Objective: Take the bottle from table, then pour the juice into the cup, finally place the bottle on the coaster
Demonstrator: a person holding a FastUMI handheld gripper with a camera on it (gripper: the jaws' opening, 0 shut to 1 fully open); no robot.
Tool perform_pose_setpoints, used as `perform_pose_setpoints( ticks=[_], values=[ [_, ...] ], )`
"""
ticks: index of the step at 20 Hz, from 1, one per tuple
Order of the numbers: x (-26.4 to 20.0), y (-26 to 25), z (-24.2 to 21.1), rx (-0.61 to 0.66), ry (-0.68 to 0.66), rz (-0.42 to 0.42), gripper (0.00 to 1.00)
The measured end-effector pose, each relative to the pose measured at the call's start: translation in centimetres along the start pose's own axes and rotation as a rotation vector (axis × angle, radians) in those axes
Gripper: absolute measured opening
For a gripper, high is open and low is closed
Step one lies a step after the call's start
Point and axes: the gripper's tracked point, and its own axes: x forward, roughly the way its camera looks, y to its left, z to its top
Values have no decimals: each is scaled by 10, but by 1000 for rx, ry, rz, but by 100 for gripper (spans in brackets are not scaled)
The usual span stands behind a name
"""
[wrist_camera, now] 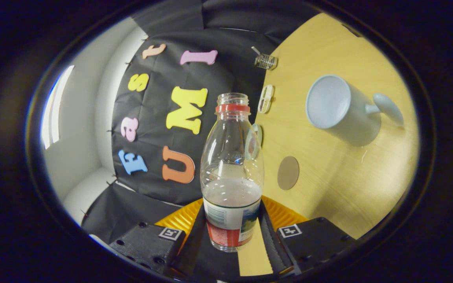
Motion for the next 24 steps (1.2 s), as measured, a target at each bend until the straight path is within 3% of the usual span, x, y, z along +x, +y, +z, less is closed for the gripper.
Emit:
perform_pose_setpoints(
  ticks=[4,9,15,24],
  values=[
    [-12,0,-11,-442,21,-42,75],
    [-26,-1,-1,-829,-6,-143,75],
    [-2,26,5,-1059,-48,-105,76],
    [82,2,41,-1234,-86,-252,76]
  ],
)
